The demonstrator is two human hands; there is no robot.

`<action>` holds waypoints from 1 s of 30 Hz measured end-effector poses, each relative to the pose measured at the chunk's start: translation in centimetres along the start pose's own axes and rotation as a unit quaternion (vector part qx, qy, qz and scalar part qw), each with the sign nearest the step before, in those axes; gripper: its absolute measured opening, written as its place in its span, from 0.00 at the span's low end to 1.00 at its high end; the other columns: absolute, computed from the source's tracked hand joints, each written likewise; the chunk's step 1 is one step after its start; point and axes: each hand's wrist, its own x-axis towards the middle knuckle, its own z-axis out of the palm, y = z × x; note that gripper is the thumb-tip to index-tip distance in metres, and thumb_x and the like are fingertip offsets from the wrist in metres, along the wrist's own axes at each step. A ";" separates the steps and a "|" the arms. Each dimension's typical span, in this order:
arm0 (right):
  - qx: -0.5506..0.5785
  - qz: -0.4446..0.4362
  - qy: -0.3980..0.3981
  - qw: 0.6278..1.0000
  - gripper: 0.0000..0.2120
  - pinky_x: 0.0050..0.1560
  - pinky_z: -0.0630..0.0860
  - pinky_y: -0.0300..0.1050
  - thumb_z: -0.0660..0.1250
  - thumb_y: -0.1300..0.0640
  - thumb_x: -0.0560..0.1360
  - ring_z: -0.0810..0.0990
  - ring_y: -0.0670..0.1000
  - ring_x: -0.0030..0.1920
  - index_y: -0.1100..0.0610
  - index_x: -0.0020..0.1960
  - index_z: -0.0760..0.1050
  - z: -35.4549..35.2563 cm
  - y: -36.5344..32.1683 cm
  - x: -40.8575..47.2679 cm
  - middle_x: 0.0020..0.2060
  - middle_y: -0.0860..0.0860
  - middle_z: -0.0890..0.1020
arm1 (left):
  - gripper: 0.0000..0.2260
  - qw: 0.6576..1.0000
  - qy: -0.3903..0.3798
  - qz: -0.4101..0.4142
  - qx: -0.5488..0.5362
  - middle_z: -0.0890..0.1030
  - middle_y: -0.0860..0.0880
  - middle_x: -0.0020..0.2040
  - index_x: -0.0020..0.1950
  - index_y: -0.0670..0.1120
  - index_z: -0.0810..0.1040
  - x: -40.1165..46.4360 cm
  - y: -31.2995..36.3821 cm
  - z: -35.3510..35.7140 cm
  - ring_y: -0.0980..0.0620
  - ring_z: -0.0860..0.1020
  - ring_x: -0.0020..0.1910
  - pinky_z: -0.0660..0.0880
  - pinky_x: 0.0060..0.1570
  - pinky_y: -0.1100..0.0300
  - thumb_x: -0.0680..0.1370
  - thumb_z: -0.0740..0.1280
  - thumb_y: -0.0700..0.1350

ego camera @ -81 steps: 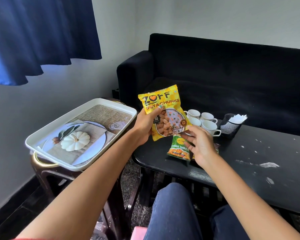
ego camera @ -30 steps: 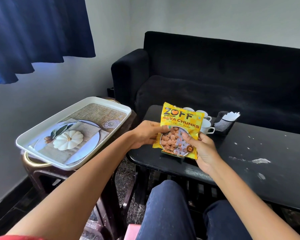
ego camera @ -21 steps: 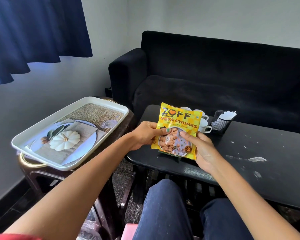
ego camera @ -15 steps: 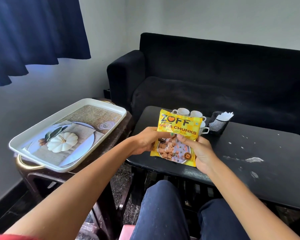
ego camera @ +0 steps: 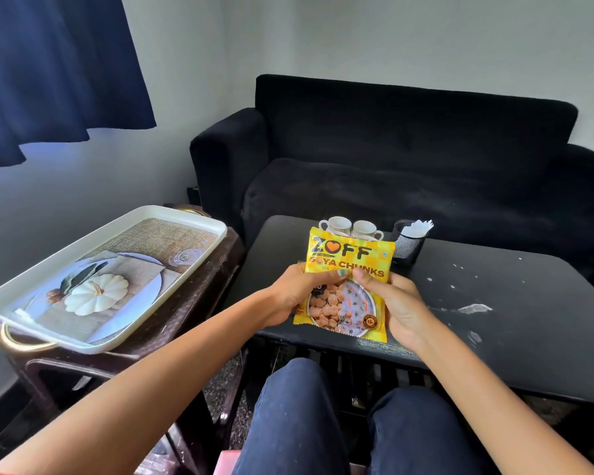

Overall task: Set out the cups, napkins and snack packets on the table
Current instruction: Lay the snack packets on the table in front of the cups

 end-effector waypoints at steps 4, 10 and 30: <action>-0.017 -0.005 0.009 1.000 0.15 0.39 0.82 0.47 0.74 0.54 0.61 0.86 0.56 0.44 0.57 0.46 0.81 -1.0 0.1 -0.3 0.43 0.56 0.86 | 0.11 1.000 0.011 0.002 0.001 0.86 0.45 0.46 0.48 0.46 0.83 0.4 -0.2 1.5 0.47 0.85 0.44 0.81 0.39 0.58 0.70 0.76 0.50; -0.054 -0.018 0.041 0.998 0.06 0.45 0.81 0.48 0.73 0.56 0.70 0.86 0.53 0.43 0.55 0.46 0.81 -2.4 0.1 0.0 0.40 0.52 0.87 | 0.11 0.999 0.030 0.000 -0.039 0.85 0.42 0.48 0.48 0.44 0.84 1.3 -0.9 3.5 0.43 0.84 0.46 0.81 0.45 0.53 0.69 0.77 0.48; -0.037 0.055 0.132 0.989 0.08 0.49 0.80 0.55 0.73 0.59 0.70 0.85 0.58 0.44 0.59 0.49 0.80 -8.8 -0.2 0.8 0.43 0.57 0.86 | 0.09 0.995 0.076 -0.041 -0.049 0.85 0.41 0.47 0.49 0.44 0.81 5.9 -2.6 9.8 0.43 0.84 0.44 0.82 0.46 0.49 0.74 0.72 0.48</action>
